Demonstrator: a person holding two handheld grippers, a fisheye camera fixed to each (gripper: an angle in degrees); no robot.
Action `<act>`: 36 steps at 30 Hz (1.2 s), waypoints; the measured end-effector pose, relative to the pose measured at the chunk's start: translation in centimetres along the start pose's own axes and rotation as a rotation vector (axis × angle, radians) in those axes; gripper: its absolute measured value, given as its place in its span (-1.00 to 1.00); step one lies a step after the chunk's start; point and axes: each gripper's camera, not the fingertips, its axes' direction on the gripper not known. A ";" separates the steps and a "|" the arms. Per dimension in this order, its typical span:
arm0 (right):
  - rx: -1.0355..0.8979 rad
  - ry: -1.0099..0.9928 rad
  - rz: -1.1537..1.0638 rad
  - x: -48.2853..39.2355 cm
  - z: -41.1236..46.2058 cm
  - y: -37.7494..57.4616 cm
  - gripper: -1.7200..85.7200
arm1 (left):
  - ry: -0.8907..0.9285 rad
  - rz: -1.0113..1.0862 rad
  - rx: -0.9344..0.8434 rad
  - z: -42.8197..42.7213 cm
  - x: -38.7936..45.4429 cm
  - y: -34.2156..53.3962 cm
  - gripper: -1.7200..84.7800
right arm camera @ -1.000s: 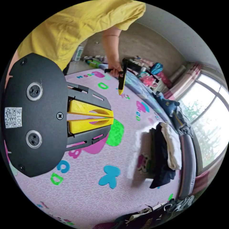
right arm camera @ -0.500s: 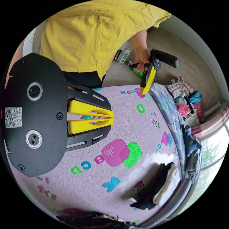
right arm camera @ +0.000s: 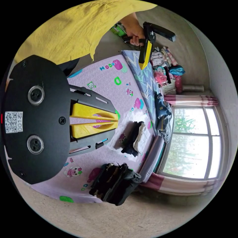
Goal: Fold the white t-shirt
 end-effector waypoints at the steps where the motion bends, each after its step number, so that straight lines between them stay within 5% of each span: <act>1: 0.005 0.023 0.029 -0.7 -0.8 0.9 -0.96 | 0.013 0.006 0.007 0.4 0.1 0.9 -1.00; 10: -0.094 0.121 0.159 -5.0 -5.0 7.5 -0.96 | 0.160 0.050 0.016 6.3 -0.1 7.8 -1.00; 21: 0.018 0.133 0.267 -3.0 -9.5 12.9 -0.95 | 0.273 0.124 0.020 14.2 1.1 7.8 -0.99; 25: -0.026 0.251 0.212 -0.6 -9.5 14.0 -0.95 | 0.313 0.129 0.028 18.9 2.5 5.9 -0.99; 36: 0.026 0.162 0.223 13.8 -9.4 17.5 -0.96 | 0.335 0.090 -0.006 32.9 7.6 -2.4 -0.98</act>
